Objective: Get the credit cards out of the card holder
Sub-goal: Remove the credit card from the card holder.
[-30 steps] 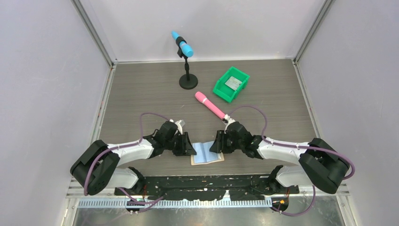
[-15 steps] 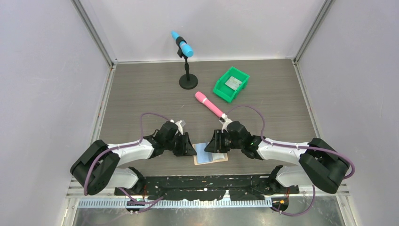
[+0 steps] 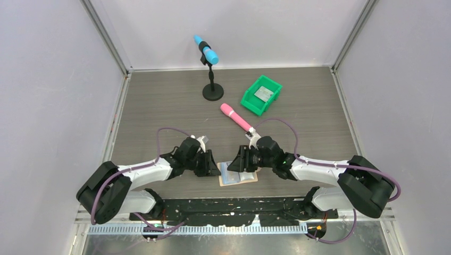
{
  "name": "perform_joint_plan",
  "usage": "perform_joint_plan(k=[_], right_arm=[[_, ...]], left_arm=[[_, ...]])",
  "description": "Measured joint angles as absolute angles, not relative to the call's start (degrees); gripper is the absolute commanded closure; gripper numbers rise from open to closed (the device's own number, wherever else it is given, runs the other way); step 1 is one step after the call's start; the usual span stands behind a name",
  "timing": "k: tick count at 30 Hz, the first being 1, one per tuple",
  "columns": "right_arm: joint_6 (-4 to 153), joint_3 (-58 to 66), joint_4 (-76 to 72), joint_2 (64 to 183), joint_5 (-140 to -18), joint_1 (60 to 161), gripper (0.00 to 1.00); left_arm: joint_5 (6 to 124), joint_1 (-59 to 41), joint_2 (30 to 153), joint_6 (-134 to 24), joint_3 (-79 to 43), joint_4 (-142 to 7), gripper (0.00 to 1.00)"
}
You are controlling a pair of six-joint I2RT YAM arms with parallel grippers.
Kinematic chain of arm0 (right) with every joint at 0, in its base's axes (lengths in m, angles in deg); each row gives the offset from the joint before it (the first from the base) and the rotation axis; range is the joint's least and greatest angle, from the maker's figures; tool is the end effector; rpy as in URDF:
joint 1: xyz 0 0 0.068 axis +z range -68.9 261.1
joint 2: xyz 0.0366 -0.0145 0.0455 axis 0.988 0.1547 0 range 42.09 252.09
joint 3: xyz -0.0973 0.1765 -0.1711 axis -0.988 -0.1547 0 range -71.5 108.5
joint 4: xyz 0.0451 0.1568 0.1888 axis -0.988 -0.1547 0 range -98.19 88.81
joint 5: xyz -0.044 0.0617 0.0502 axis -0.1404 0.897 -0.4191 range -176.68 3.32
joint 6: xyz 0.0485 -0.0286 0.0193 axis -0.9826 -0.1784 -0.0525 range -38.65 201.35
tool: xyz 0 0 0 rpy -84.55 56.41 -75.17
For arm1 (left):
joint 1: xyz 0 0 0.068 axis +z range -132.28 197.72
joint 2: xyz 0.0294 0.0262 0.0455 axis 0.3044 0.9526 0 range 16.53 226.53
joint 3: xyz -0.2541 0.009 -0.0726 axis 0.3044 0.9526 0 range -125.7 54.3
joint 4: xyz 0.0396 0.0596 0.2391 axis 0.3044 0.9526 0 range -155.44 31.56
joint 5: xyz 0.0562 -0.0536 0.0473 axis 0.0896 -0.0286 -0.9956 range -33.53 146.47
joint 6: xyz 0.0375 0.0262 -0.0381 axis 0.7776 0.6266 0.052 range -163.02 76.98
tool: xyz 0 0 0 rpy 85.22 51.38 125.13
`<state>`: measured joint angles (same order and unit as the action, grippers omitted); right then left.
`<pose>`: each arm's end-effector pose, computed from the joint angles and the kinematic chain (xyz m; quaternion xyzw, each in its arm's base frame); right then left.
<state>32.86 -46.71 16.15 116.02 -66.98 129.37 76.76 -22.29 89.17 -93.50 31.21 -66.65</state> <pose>0.1517 0.1921 0.1618 -0.0816 0.8611 0.4575 0.2065 0.1562 -0.1508 0.1335 -0.0215 0.9219 -0.3645 0.1296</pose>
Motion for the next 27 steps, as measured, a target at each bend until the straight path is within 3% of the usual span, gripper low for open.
perform_joint_plan(k=[13,21,27], right_arm=[[36.1,-45.0,7.0,116.0,-72.6,129.4,0.61],[38.9,-44.5,5.0,116.7,-74.6,127.8,0.63],[39.3,-44.3,5.2,119.4,-74.4,127.6,0.63]], left_arm=[[74.4,-22.6,80.9,-92.9,30.2,-59.1,0.62],[74.6,-23.5,82.0,-92.2,26.2,-59.2,0.82],[75.8,-23.6,89.0,-92.1,26.1,-62.6,0.88]])
